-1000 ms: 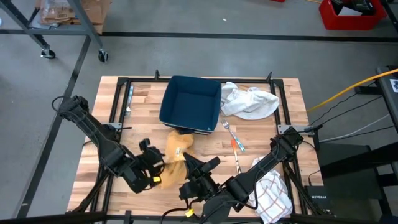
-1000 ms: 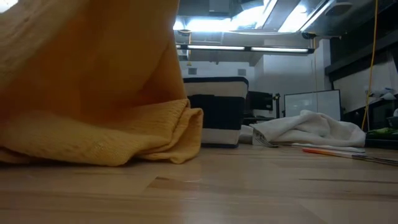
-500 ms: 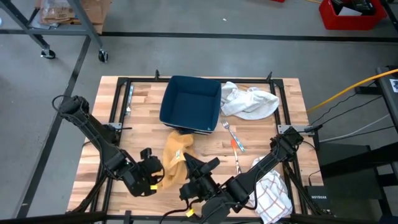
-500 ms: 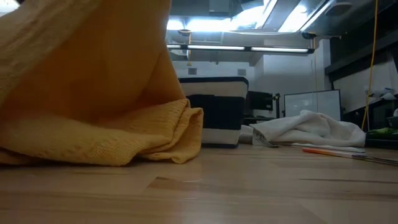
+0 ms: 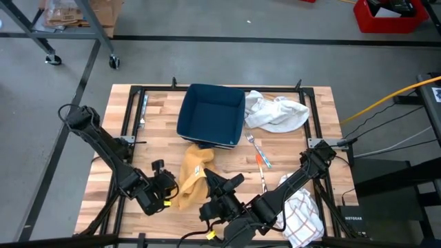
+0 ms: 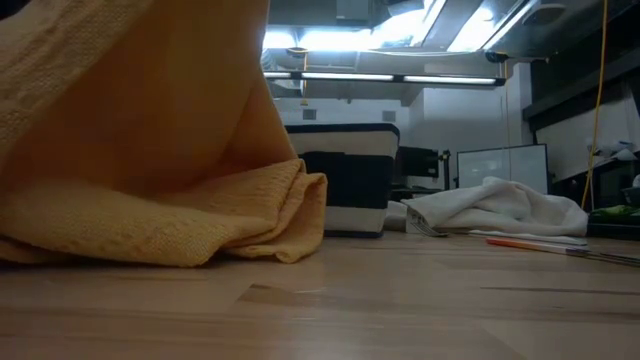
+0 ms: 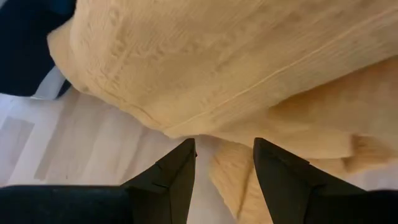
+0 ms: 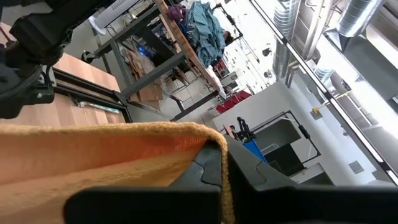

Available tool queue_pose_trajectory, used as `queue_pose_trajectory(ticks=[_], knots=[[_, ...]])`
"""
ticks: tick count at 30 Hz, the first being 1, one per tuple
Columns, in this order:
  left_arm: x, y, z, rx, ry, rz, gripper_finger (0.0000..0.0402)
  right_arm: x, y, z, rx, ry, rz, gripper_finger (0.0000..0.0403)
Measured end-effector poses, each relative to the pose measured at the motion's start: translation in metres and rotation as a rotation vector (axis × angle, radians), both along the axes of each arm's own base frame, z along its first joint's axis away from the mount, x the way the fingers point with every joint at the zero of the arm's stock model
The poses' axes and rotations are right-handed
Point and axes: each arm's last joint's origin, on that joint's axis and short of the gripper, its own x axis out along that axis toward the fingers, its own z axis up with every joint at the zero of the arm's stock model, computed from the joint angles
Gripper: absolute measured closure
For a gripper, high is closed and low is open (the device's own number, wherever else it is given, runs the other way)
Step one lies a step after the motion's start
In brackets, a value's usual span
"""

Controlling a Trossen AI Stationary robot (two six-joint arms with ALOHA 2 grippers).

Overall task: Fold towel
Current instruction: Fold the yellow towel

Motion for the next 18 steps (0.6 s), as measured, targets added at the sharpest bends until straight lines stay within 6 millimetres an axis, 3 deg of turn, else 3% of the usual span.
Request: queue_pose_trajectory(ticks=[18], knots=[[0.009, 0.015, -0.028, 0.019, -0.156, 0.075, 0.0247, 0.0, 0.0, 0.0, 0.0, -0.001, 0.0, 0.0398]])
